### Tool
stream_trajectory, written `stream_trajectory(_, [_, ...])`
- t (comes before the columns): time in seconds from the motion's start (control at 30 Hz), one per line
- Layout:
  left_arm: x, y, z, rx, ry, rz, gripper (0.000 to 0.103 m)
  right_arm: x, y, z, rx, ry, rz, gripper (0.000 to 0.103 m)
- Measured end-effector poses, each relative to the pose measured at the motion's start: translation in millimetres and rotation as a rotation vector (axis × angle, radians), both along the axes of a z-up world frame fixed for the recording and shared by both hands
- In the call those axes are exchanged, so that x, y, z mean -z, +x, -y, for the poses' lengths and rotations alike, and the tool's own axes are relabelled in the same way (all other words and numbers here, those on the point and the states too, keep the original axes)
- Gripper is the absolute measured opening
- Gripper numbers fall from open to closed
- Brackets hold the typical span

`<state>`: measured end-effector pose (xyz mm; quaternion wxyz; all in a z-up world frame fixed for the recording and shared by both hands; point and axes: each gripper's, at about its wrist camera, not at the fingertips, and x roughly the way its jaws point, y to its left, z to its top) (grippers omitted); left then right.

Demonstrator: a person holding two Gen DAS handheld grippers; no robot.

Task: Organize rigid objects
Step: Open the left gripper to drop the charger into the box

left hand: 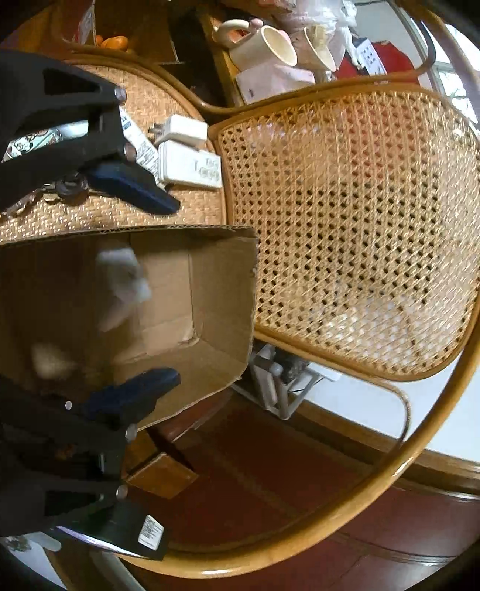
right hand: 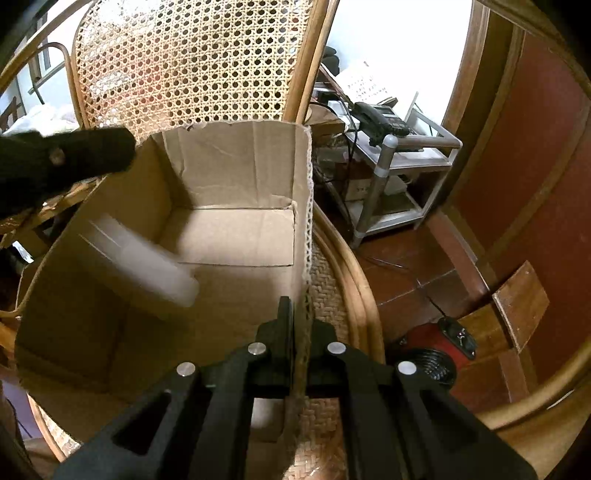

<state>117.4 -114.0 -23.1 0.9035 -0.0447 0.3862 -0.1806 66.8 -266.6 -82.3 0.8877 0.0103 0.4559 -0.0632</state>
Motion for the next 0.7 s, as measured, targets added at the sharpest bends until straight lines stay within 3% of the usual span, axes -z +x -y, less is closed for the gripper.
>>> stream_trajectory(0.2, [-4, 3, -19, -0.076, 0.082, 0.024, 0.098, 2, 2, -1, -0.005, 0.004, -0.01, 0.006])
stream_trajectory(0.7, [15, 21, -87, -0.206, 0.205, -0.039, 0.102, 4, 5, -1, -0.001, 0.005, -0.017, 0.006])
